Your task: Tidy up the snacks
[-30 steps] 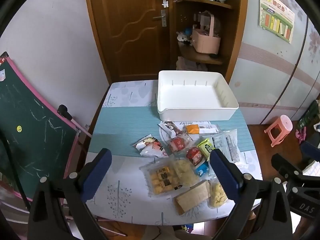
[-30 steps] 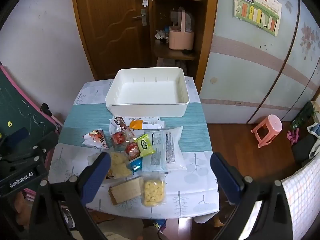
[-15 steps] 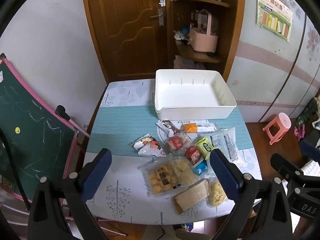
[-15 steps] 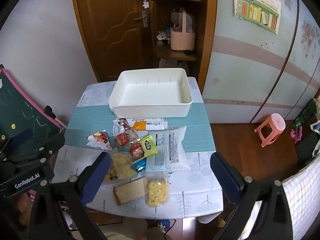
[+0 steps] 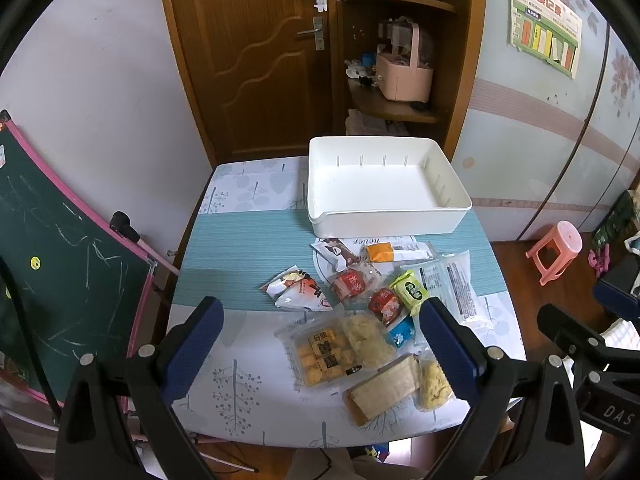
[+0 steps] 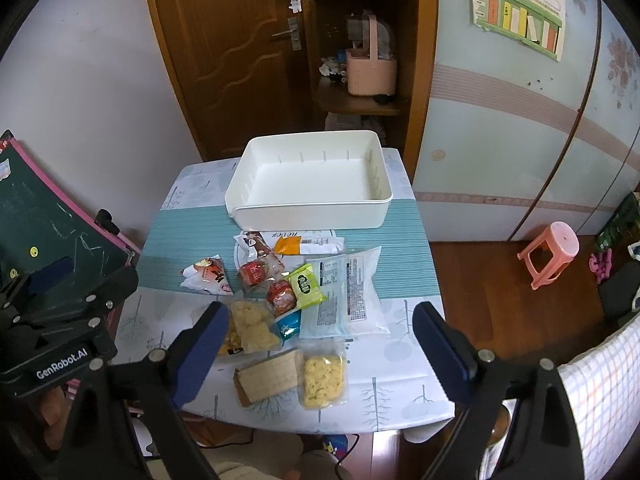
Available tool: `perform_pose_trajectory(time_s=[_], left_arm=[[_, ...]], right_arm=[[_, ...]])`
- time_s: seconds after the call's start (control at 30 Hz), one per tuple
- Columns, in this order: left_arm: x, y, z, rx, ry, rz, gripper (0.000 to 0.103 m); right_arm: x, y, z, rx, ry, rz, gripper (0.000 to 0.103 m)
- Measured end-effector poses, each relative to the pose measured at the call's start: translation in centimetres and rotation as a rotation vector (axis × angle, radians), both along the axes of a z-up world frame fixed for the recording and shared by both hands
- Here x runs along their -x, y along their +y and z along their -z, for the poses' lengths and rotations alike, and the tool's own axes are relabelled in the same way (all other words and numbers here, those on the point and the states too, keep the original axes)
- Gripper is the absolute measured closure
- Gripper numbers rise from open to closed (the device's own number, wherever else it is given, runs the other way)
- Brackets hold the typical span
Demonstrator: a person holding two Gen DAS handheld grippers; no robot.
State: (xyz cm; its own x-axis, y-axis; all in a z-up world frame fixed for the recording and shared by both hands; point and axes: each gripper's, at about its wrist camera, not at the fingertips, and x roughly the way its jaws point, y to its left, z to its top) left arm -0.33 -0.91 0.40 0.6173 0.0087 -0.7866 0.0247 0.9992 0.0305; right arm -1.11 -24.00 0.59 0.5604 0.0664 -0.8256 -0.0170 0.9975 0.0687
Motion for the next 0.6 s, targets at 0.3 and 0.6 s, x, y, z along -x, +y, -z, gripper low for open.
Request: perform_pose_trajectory(time_s=[0.3, 0.6], left_arm=[[0.55, -0.02, 0.14, 0.002, 0.009, 0.008, 0.005], [0.65, -0.20, 0.34, 0.001, 0.022, 0.028, 0.005]], right_arm=[[0.04, 0.02, 0.50, -0.002, 0.014, -0.008, 0.010], [0.09, -0.19, 0.72, -0.022, 0.021, -0.023, 0.010]])
